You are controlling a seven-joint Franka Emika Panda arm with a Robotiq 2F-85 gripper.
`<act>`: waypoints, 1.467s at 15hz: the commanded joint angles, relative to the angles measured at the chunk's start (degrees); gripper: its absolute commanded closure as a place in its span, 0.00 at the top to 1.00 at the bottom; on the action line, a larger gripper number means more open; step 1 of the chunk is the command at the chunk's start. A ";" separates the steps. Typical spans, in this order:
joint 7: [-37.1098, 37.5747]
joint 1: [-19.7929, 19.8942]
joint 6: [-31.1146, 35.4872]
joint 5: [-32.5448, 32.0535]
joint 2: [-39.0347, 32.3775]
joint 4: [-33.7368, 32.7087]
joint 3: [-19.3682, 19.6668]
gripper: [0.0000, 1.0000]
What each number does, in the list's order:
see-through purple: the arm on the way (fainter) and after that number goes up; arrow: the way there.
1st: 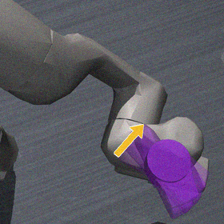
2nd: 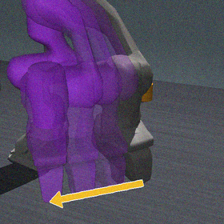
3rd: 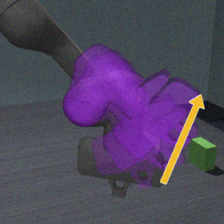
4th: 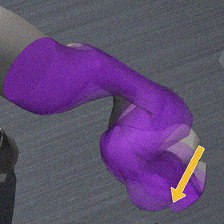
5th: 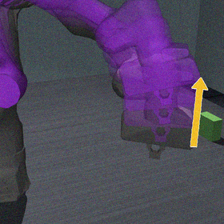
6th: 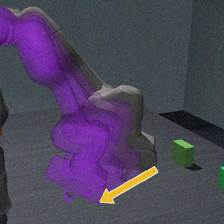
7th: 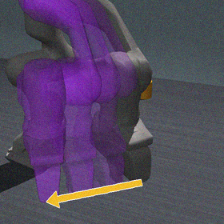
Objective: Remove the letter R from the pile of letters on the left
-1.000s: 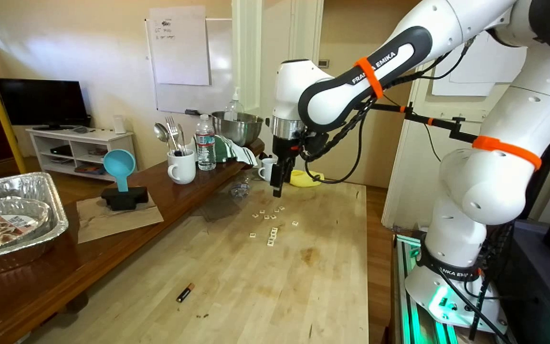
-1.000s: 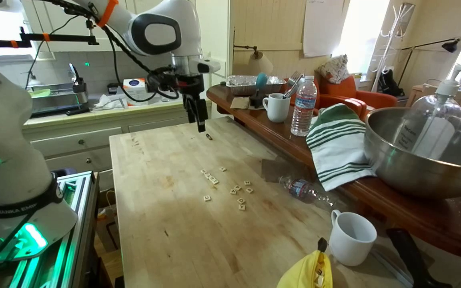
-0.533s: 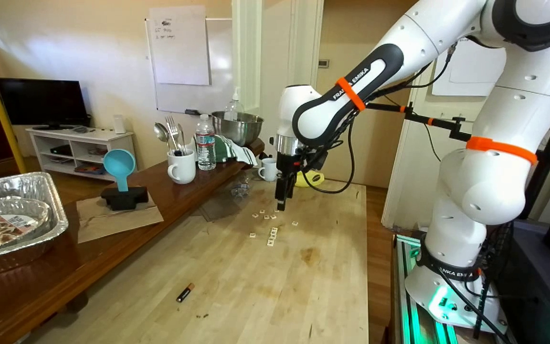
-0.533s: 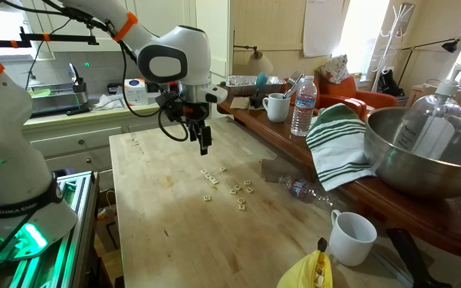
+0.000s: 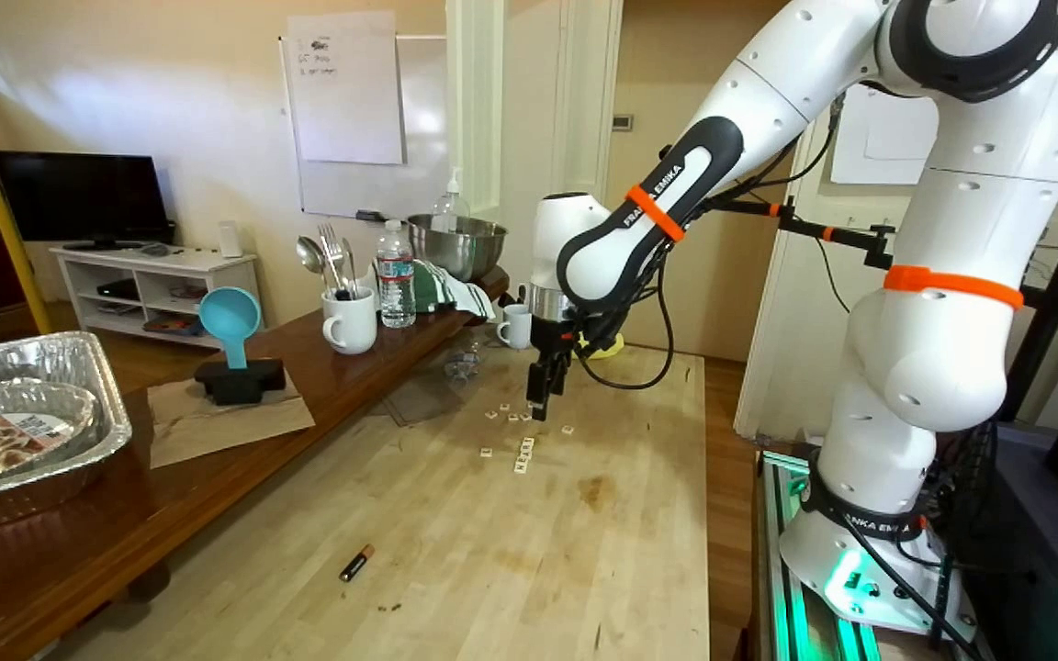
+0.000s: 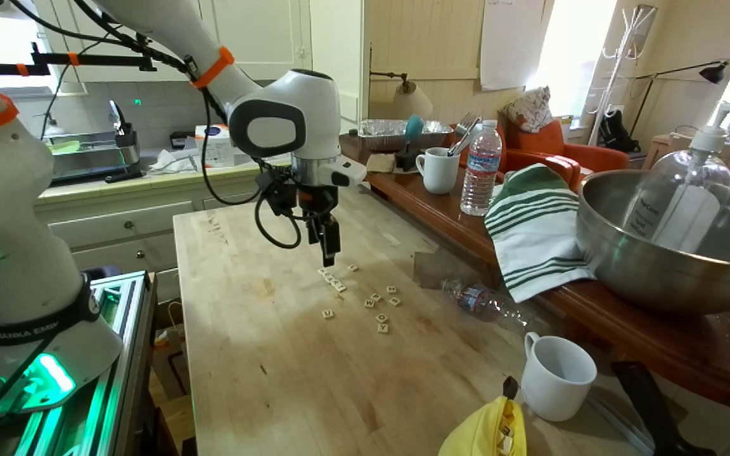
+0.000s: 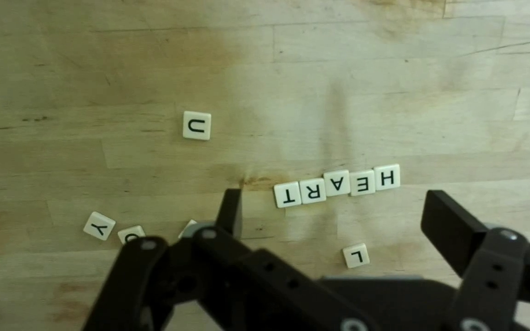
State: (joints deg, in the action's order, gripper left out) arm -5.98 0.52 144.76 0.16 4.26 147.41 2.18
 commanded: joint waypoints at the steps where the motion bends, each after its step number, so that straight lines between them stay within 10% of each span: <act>1: 0.97 0.44 1.60 -3.37 -0.44 0.61 -0.52 1.00; 13: -0.15 0.55 9.81 -4.03 -10.95 -2.24 -0.39 0.05; 22: -1.39 0.69 12.18 -3.28 -14.74 -4.33 -1.11 0.00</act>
State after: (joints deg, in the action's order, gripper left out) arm -6.08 0.72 155.27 -4.00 -8.30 144.21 1.81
